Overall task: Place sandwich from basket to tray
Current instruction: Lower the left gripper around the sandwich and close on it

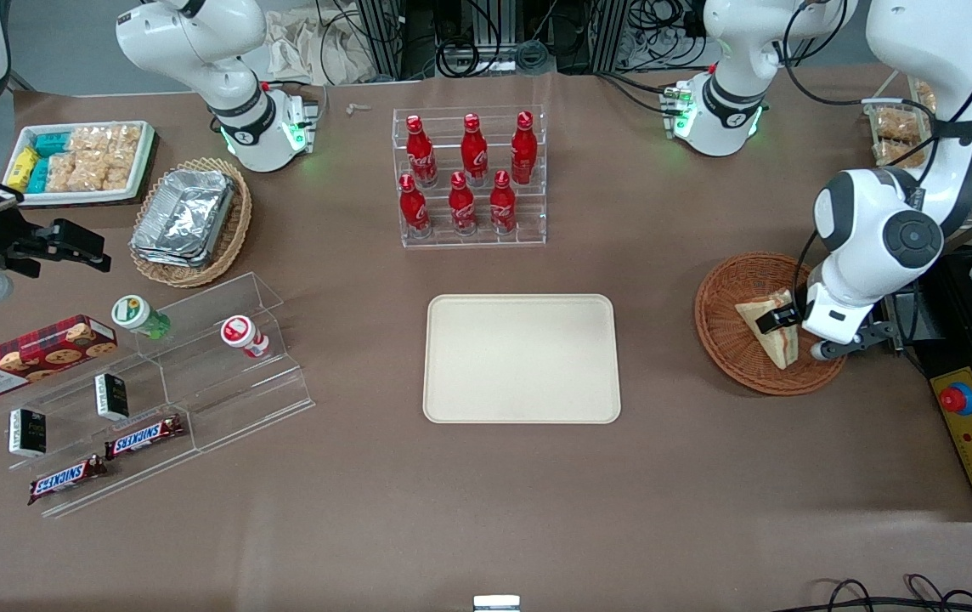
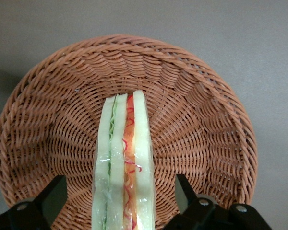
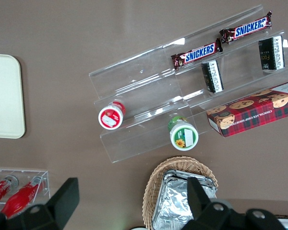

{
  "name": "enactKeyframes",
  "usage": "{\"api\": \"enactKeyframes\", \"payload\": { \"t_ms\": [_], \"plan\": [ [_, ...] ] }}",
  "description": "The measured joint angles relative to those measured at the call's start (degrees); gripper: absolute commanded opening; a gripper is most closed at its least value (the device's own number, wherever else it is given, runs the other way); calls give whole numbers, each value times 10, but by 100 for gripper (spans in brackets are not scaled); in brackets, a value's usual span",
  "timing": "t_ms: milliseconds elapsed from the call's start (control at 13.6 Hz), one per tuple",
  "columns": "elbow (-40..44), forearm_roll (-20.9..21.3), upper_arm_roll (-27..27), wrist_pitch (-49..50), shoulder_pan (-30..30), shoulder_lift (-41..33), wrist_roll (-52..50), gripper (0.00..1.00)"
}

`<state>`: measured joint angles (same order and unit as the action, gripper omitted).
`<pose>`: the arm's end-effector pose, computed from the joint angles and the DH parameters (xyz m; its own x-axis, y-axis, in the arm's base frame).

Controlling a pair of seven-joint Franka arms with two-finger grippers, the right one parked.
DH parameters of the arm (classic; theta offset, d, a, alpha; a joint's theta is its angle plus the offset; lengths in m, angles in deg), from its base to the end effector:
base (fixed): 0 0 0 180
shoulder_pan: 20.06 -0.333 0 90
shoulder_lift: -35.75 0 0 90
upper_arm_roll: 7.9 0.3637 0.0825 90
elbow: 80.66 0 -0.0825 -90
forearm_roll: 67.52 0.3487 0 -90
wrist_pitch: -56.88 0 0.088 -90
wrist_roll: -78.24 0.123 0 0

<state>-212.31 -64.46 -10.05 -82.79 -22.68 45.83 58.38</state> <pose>0.5091 0.0051 0.3280 0.9507 0.3092 -0.0251 0.3082 -0.9506 -0.0372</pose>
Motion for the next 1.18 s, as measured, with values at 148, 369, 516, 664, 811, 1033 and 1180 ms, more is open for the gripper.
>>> {"api": "enactKeyframes", "payload": {
  "t_ms": [148,369,516,664,811,1033,1180],
  "plan": [
    [-6,0,2,-14,0,7,-1,99],
    [-20,-2,4,-43,0,19,-3,70],
    [-23,-2,4,-47,0,21,-4,44],
    [-25,-2,4,-47,0,21,-4,27],
    [-25,-2,4,-47,0,21,-5,24],
    [-25,-2,4,-47,0,21,-5,24],
    [-25,-2,4,-45,0,20,-5,25]
  ]
}}
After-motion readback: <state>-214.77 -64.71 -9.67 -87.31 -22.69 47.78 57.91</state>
